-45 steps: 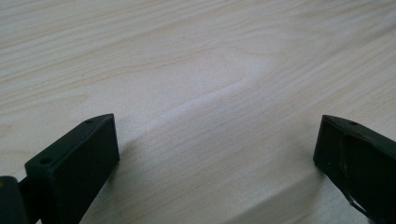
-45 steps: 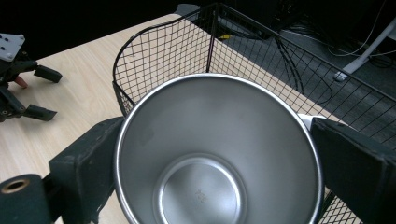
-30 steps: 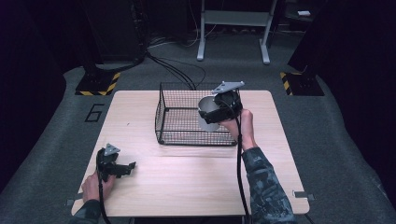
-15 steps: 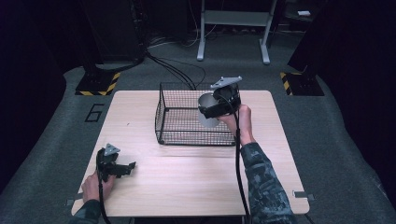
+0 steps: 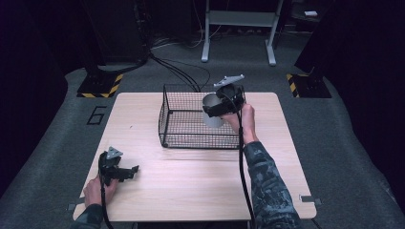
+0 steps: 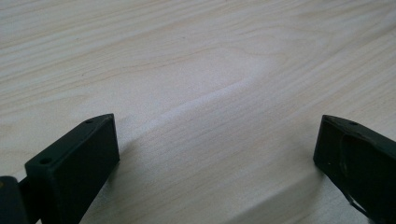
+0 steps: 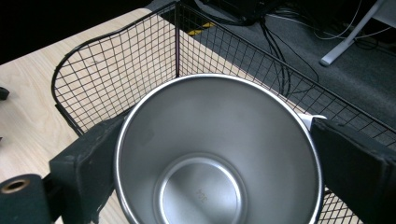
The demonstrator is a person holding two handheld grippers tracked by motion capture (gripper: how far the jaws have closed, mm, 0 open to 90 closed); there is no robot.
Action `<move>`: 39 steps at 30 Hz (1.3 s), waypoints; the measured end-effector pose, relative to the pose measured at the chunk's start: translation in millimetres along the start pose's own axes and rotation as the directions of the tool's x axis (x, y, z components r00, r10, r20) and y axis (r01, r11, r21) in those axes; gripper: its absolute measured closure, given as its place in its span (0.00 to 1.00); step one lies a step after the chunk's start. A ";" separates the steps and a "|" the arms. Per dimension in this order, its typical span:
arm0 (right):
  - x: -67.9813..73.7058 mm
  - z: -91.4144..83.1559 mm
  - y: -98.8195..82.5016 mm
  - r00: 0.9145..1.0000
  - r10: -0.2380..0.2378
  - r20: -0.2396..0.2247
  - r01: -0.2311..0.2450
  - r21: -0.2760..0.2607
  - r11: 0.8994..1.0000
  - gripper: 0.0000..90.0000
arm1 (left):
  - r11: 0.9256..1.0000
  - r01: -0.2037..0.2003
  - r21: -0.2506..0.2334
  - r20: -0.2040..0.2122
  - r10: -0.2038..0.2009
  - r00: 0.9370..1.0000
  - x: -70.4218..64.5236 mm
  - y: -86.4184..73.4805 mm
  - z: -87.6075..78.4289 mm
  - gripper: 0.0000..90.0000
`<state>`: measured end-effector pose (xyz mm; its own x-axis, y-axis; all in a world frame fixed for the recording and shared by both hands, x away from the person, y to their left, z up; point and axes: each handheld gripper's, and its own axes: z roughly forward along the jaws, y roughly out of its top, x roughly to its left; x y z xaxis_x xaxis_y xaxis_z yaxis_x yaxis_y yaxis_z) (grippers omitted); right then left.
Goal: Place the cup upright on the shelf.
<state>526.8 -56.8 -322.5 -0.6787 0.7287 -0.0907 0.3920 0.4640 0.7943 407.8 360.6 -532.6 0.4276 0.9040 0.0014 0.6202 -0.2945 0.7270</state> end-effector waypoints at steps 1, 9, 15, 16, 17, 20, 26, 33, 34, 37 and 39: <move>0.0 0.0 0.0 1.000 0.000 0.000 0.000 0.000 1.000 0.07 | 1.000 0.000 0.000 0.000 0.000 1.000 0.0 0.0 0.0 0.00; -4.0 12.3 1.4 1.000 0.015 0.006 -0.015 0.016 1.000 0.07 | 1.000 0.001 -0.001 0.000 -0.001 1.000 -0.1 0.0 0.0 0.00; -9.1 23.6 -1.4 0.999 0.039 0.014 -0.040 0.037 0.999 0.07 | 1.000 0.000 0.000 0.000 0.000 1.000 0.0 0.0 0.0 0.00; -10.6 25.5 -1.8 0.999 0.037 0.015 -0.037 0.039 0.999 0.07 | 1.000 -0.001 0.001 0.000 0.001 1.000 0.0 0.0 0.0 0.00; -11.2 26.6 -2.2 0.999 0.047 0.015 -0.048 0.052 0.998 0.07 | 1.000 0.000 0.000 0.000 0.000 1.000 0.0 0.0 0.0 0.00; -14.2 32.4 -4.3 0.998 0.057 0.016 -0.058 0.051 0.997 0.07 | 1.000 -0.001 0.001 0.000 0.001 1.000 0.0 0.0 0.0 0.00; -17.8 40.4 -6.7 0.997 0.075 0.021 -0.076 0.064 0.995 0.07 | 1.000 -0.001 0.001 0.000 0.001 1.000 0.0 0.0 0.0 0.00; -21.6 51.6 -10.7 0.995 0.098 0.027 -0.100 0.090 0.991 0.07 | 1.000 -0.001 0.001 0.000 0.001 1.000 0.1 0.0 0.0 0.00; -22.0 55.3 -11.6 0.995 0.097 0.026 -0.099 0.089 0.991 0.07 | 1.000 0.000 0.000 0.000 0.000 1.000 0.0 0.0 0.0 0.00; -22.7 58.4 -12.4 0.995 0.094 0.029 -0.096 0.095 0.991 0.07 | 1.000 0.000 0.000 0.000 0.000 1.000 0.0 0.0 0.0 0.00; -22.2 61.2 -13.0 0.994 0.109 0.030 -0.111 0.108 0.988 0.07 | 1.000 -0.001 0.000 0.000 0.001 1.000 0.1 0.0 0.0 0.00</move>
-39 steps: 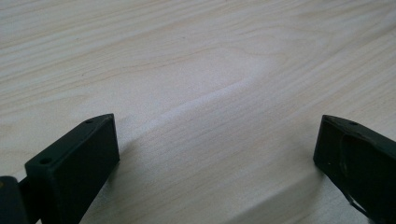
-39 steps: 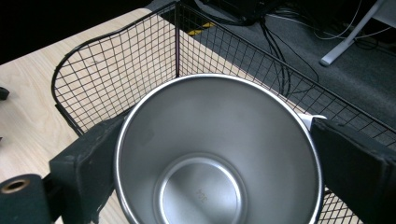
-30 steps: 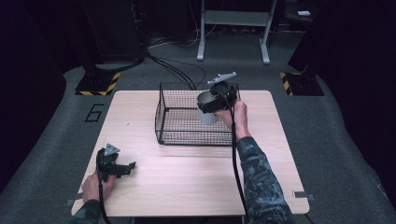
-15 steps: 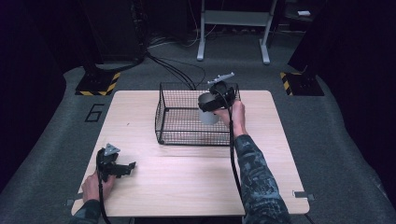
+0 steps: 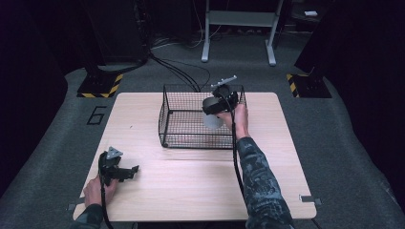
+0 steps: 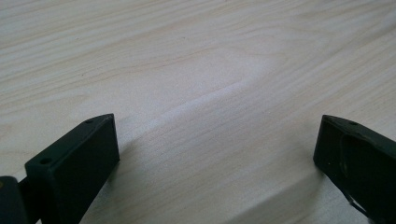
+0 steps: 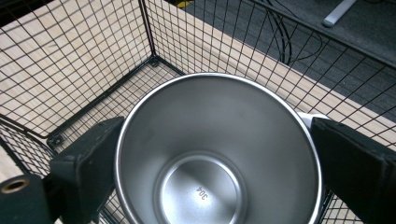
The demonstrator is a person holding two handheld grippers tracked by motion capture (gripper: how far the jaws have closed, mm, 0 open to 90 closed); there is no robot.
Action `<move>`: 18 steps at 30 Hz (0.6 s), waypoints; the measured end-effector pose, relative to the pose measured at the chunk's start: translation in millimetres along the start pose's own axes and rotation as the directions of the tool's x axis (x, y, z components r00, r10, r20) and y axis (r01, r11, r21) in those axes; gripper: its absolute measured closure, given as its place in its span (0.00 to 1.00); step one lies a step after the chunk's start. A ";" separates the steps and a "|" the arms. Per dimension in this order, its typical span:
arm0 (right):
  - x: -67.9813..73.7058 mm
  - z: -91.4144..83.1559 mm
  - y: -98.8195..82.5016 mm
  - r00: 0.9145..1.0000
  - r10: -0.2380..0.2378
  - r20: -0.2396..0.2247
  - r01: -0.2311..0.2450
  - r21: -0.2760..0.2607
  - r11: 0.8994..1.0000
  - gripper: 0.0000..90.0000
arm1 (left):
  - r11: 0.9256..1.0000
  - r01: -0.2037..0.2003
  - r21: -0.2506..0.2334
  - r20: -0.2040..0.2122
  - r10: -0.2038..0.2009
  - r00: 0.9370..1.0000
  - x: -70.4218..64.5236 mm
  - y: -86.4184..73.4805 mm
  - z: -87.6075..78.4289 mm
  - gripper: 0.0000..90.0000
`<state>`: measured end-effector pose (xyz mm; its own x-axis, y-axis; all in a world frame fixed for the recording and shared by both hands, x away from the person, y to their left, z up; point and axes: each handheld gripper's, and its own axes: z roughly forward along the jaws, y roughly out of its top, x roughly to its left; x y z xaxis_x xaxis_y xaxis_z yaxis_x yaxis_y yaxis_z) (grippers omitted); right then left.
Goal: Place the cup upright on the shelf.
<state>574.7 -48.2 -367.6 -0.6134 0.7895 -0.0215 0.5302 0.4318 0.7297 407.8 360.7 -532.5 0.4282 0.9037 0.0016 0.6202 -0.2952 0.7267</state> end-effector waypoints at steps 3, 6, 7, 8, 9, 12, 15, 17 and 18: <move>-0.8 5.7 -1.4 1.000 0.008 0.002 -0.008 0.011 1.000 0.07 | 1.000 0.000 0.000 0.000 0.000 1.000 0.0 0.0 0.0 0.00; -1.7 8.8 -2.3 1.000 0.008 -0.002 -0.008 0.011 1.000 0.07 | 1.000 0.000 0.000 0.000 0.000 1.000 0.0 0.0 0.0 0.00; -2.2 11.7 -3.5 1.000 0.012 0.000 -0.012 0.015 1.000 0.07 | 1.000 0.000 0.000 0.000 0.000 1.000 0.0 0.0 0.0 0.00; -2.0 12.7 -4.1 1.000 0.018 0.000 -0.018 0.023 1.000 0.07 | 1.000 0.000 0.000 0.000 0.000 1.000 0.0 0.0 0.0 0.00; -2.5 14.2 -4.4 1.000 0.010 -0.001 -0.010 0.026 1.000 0.07 | 1.000 0.000 0.000 0.000 0.000 1.000 0.0 0.0 0.0 0.00; -3.0 16.7 -5.7 1.000 0.013 0.003 -0.013 0.031 0.999 0.07 | 1.000 0.000 0.000 0.000 0.000 1.000 0.0 0.0 0.0 0.00; -3.6 22.5 -8.7 1.000 0.022 0.004 -0.022 0.039 0.999 0.07 | 1.000 0.000 0.000 0.000 0.000 1.000 0.0 0.0 0.0 0.00; -3.9 24.0 -9.3 1.000 0.021 0.004 -0.021 0.046 0.999 0.07 | 1.000 0.000 0.000 0.000 0.000 1.000 0.0 0.0 0.0 0.00; -4.4 27.1 -10.3 1.000 0.030 0.003 -0.030 0.053 0.998 0.06 | 1.000 0.001 -0.001 0.000 -0.001 1.000 -0.1 0.0 0.0 0.00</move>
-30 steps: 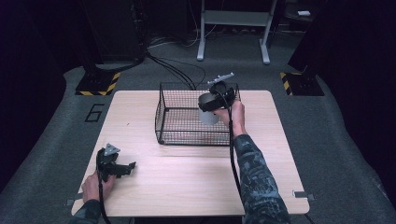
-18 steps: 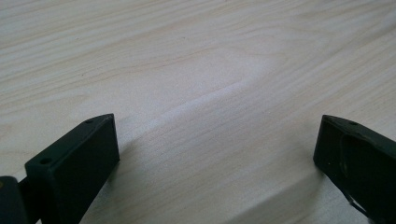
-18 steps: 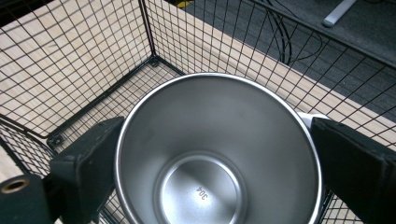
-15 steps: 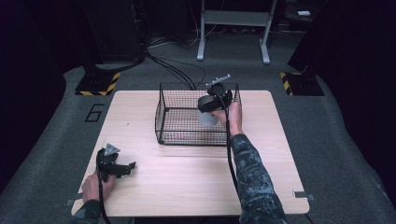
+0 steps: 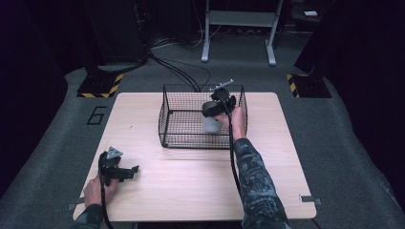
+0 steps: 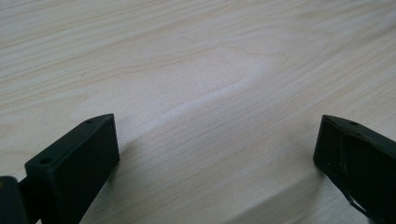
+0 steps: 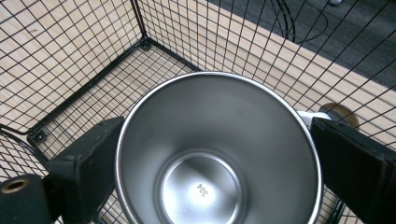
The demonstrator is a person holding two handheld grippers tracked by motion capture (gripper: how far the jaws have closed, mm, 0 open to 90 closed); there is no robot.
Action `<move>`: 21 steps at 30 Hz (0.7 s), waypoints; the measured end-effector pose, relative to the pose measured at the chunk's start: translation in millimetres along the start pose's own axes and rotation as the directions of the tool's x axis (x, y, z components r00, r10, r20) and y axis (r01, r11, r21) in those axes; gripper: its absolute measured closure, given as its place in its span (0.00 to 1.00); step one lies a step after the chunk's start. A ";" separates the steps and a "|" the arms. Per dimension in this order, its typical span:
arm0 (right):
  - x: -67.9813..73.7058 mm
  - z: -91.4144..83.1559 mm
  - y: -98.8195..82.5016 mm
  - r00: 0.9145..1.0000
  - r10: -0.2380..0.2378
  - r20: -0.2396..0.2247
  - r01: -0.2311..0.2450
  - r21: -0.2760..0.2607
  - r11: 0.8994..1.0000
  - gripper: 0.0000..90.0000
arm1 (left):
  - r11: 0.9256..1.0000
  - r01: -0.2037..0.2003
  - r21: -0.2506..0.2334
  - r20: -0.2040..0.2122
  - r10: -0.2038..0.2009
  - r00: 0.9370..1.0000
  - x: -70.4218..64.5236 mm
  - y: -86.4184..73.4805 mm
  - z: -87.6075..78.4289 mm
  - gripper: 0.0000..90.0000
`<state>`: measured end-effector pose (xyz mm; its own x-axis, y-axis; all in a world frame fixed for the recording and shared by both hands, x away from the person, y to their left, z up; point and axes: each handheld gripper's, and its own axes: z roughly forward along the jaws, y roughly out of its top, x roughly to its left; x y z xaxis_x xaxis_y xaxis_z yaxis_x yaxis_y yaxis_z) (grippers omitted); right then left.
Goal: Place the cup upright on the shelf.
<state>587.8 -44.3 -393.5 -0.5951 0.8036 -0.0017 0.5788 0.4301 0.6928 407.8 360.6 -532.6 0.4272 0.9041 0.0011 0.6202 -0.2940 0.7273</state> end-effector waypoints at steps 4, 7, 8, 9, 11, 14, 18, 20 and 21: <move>-0.2 5.8 -1.0 1.000 0.007 -0.004 -0.007 0.008 1.000 0.06 | 1.000 -0.001 0.001 0.000 0.001 1.000 0.1 0.0 0.0 0.00; 1.8 9.8 -1.1 1.000 0.007 -0.006 -0.007 0.017 1.000 0.07 | 1.000 -0.001 0.001 0.000 0.001 1.000 0.1 0.0 0.0 0.00; 1.8 9.8 -1.1 1.000 0.007 -0.006 -0.007 0.017 1.000 0.07 | 1.000 -0.001 0.001 0.000 0.001 1.000 0.1 0.0 0.0 0.00; 2.7 11.0 -1.0 1.000 0.008 -0.003 -0.008 0.019 1.000 0.06 | 1.000 -0.001 0.001 0.000 0.001 1.000 0.1 0.0 0.0 0.00; 4.3 14.2 -1.3 1.000 0.001 -0.009 -0.001 0.029 1.000 0.06 | 1.000 -0.001 0.001 0.000 0.001 1.000 0.1 0.0 -0.1 0.00; 6.1 17.9 -1.0 1.000 -0.005 -0.010 0.005 0.034 0.999 0.06 | 1.000 -0.001 0.000 0.000 0.001 1.000 0.1 0.0 0.0 0.00; 6.2 21.9 -1.4 1.000 -0.008 -0.012 0.009 0.044 0.999 0.06 | 1.000 -0.001 0.001 0.000 0.001 1.000 0.1 0.0 0.0 0.00; 6.5 22.7 -1.5 1.000 0.000 -0.008 0.001 0.048 0.999 0.06 | 1.000 -0.001 0.001 0.000 0.001 1.000 0.1 0.0 0.0 0.00; 5.9 24.5 -2.1 1.000 -0.002 -0.009 0.003 0.059 0.998 0.06 | 1.000 -0.001 0.001 0.000 0.001 1.000 0.1 0.0 0.0 0.00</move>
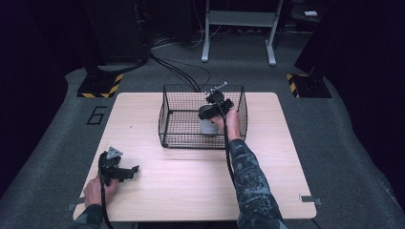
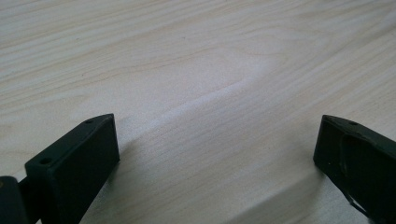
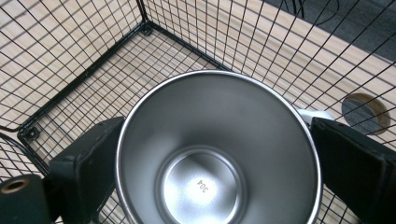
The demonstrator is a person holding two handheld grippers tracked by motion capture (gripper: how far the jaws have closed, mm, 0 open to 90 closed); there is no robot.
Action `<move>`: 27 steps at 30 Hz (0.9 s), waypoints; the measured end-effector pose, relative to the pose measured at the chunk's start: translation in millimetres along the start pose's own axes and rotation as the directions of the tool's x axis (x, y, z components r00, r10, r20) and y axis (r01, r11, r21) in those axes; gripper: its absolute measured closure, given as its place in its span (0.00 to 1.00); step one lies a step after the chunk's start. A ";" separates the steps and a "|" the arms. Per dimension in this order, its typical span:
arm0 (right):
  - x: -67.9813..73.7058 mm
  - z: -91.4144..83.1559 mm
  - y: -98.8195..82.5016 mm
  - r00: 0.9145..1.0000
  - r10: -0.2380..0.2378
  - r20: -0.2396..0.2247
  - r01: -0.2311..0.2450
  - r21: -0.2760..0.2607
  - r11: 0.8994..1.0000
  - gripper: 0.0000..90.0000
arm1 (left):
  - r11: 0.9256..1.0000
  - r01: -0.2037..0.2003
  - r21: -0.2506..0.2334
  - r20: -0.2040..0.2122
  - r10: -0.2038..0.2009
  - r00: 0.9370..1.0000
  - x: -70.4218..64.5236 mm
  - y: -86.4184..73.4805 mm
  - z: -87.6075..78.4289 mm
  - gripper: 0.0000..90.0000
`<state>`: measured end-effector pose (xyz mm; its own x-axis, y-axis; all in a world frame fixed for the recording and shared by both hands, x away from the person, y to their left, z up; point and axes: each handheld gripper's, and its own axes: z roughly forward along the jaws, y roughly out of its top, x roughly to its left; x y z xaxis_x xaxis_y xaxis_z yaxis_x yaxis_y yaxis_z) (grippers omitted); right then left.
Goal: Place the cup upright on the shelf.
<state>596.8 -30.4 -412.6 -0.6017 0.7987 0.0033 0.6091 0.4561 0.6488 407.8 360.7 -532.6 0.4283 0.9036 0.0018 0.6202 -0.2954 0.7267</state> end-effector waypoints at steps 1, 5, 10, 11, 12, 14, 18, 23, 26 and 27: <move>0.0 0.0 0.0 1.000 0.000 0.000 0.000 0.000 1.000 0.06 | 1.000 0.000 0.000 0.000 0.000 1.000 0.0 0.0 0.0 0.00; -0.2 3.3 -0.7 1.000 0.006 0.001 -0.006 0.015 1.000 0.06 | 1.000 0.000 0.000 0.000 0.000 1.000 0.0 0.0 0.0 0.00; -1.4 3.5 -1.6 1.000 0.009 -0.003 -0.009 0.026 1.000 0.06 | 1.000 0.001 0.000 0.000 -0.001 1.000 0.0 0.0 0.0 0.00; -1.7 3.3 -1.7 1.000 0.010 -0.004 -0.009 0.026 1.000 0.06 | 1.000 0.000 0.000 0.000 0.000 1.000 0.0 0.0 0.0 0.00; -1.6 3.1 -1.9 1.000 0.012 -0.005 -0.012 0.030 0.999 0.06 | 1.000 0.000 0.000 0.000 0.000 1.000 0.0 0.0 0.0 0.00; -1.8 2.6 -2.8 1.000 0.009 -0.008 -0.009 0.032 0.999 0.06 | 1.000 0.000 0.000 0.000 0.000 1.000 0.0 0.0 0.0 0.00; -0.7 1.1 -6.6 1.000 0.000 -0.002 0.000 0.044 0.999 0.06 | 1.000 0.000 0.000 0.000 0.000 1.000 0.0 0.0 0.0 0.00; -0.3 -0.8 -8.2 1.000 -0.009 -0.001 0.009 0.051 0.999 0.06 | 1.000 0.000 0.000 0.000 0.000 1.000 0.0 0.0 0.0 0.00; 3.2 -1.4 -9.1 1.000 -0.016 0.006 0.015 0.060 0.998 0.06 | 1.000 0.000 0.000 0.000 0.000 1.000 0.0 0.0 0.0 0.00; 3.2 -1.4 -9.1 1.000 -0.016 0.006 0.015 0.060 0.998 0.06 | 1.000 0.000 0.000 0.000 0.000 1.000 0.0 0.0 0.0 0.00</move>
<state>588.6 -32.5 -417.5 -0.6084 0.7936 -0.0113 0.6295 0.4912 0.6020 407.8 360.7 -532.6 0.4280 0.9038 0.0018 0.6204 -0.2952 0.7266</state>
